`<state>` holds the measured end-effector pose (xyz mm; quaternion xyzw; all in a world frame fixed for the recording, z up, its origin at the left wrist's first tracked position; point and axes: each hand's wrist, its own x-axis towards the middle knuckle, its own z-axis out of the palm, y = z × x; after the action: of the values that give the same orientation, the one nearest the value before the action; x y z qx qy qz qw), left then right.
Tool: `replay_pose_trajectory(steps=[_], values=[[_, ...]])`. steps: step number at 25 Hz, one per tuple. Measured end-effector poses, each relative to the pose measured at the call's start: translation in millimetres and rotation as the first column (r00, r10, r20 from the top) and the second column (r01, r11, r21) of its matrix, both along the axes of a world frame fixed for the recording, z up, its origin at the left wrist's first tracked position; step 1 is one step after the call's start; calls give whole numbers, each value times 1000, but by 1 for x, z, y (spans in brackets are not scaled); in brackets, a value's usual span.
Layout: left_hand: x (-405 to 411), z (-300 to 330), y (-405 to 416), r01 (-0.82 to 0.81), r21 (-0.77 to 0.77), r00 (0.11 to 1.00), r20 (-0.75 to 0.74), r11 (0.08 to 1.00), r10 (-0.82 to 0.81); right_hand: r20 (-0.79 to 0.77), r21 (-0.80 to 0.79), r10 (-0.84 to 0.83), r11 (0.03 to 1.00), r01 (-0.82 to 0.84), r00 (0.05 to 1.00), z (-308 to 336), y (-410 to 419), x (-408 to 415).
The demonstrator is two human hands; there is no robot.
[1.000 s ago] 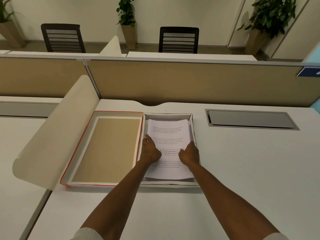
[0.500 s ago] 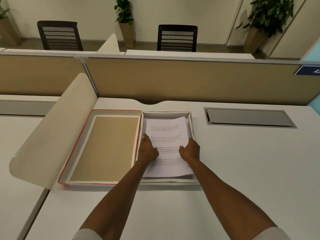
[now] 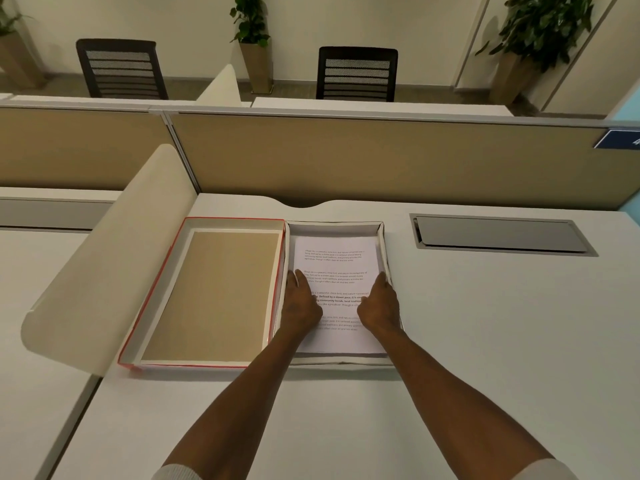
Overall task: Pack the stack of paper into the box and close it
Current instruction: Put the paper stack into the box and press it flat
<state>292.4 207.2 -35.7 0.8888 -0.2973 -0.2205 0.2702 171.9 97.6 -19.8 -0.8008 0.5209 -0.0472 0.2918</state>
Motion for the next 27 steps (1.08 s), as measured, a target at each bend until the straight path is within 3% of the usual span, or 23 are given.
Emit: replay_pose_trajectory(steps=[10,13,19,23,27], values=[[-2,-1,1,0,-19,1000,24,1000,1,-139,-58,154,985,-164,978,-2,4,-2],[-6,0,0,-8,-43,998,66,999,11,-115,-125,144,980,-158,983,1,12,-4],[-4,1,7,74,-76,993,93,994,-67,-206,-273,257,911,-308,944,-6,31,-16],[-5,11,21,84,-181,990,124,980,-62,-16,-305,267,916,-259,964,0,35,-14],[4,25,57,-77,-333,986,117,940,122,251,-280,298,933,-225,921,6,55,-5]])
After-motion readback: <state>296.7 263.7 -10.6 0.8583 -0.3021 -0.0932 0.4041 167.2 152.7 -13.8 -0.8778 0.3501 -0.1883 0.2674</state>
